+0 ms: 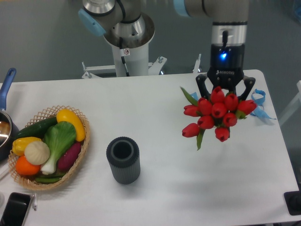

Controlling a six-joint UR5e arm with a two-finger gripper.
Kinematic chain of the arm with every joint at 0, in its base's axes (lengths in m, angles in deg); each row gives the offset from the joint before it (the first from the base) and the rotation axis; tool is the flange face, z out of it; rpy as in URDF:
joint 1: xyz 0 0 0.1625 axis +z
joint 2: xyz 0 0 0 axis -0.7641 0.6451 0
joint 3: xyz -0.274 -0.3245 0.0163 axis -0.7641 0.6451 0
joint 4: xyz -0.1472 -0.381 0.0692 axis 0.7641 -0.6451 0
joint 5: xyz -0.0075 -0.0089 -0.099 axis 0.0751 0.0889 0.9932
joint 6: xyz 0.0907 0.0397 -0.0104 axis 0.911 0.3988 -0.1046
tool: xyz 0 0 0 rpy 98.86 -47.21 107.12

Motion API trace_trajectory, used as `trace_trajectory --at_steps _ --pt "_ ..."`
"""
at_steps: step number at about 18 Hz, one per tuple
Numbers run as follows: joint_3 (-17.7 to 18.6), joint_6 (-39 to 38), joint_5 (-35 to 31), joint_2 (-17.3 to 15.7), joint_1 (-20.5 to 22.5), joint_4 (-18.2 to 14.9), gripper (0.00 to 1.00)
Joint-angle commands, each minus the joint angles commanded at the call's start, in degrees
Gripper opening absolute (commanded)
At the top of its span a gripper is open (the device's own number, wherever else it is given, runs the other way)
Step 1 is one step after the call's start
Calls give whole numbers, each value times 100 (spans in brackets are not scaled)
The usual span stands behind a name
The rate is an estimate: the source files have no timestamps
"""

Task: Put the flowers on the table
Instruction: 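Lower the tulips onto the table beside the black cup and open the gripper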

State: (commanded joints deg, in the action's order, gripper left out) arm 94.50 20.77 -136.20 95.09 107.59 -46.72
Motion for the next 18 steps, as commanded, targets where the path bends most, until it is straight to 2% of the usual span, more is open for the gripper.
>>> trace_trajectory --at_steps 5,12,15,18 --pt "9 422 -642 440 -439 0 48" --pt "-228 564 -1327 1204 -844 17 47" --pt "-359 564 -1407 1459 -897 35 47" --pt "-456 555 -1346 1521 -906 35 47"
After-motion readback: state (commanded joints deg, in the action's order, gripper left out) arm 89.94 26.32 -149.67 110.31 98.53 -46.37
